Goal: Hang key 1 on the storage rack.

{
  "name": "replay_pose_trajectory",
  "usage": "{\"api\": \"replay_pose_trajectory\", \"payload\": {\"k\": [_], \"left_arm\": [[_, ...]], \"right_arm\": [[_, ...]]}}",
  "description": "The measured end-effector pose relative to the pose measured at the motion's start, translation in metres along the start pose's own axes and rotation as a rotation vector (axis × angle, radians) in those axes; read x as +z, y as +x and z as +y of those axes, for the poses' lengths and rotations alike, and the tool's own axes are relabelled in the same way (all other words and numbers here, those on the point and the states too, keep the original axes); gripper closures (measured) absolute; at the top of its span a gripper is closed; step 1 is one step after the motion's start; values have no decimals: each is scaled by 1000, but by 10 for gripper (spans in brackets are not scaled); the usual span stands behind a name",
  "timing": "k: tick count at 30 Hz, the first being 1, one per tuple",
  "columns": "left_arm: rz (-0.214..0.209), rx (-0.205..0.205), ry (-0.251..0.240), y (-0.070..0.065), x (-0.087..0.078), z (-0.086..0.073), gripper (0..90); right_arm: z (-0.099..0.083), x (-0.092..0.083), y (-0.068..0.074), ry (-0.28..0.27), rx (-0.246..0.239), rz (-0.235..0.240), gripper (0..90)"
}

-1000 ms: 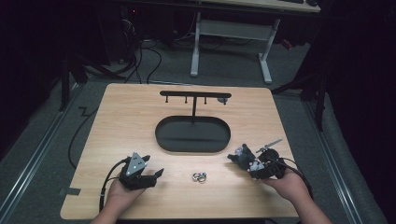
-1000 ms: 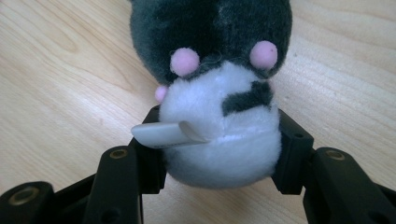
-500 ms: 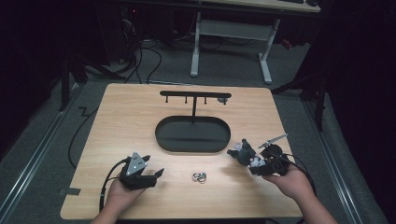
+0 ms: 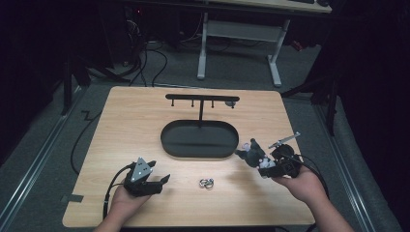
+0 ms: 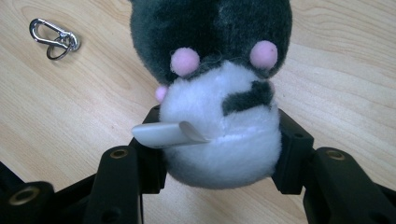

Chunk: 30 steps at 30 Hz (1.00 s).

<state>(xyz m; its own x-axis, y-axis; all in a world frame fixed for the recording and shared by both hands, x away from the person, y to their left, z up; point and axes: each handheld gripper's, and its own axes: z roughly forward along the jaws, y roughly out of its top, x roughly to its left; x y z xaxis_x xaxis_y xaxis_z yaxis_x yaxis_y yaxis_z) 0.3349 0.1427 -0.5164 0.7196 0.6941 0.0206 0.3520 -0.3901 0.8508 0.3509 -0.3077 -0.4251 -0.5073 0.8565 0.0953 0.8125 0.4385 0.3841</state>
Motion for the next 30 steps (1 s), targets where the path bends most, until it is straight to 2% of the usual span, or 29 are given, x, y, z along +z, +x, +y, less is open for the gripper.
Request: {"api": "replay_pose_trajectory", "payload": {"k": [10,17,27,30], "left_arm": [[-3,-16,-9,2,-2,0,272],[-5,-2,-5,-2,-1,0,272],[-3,-15,-6,0,-4,-1,272],[-5,-11,-7,0,-4,-1,271]], "right_arm": [[13,-8,2,-24,0,21,482],[23,-9,3,-33,-13,13,482],[42,-17,11,-45,-21,19,483],[49,-20,12,-48,-37,13,484]]}}
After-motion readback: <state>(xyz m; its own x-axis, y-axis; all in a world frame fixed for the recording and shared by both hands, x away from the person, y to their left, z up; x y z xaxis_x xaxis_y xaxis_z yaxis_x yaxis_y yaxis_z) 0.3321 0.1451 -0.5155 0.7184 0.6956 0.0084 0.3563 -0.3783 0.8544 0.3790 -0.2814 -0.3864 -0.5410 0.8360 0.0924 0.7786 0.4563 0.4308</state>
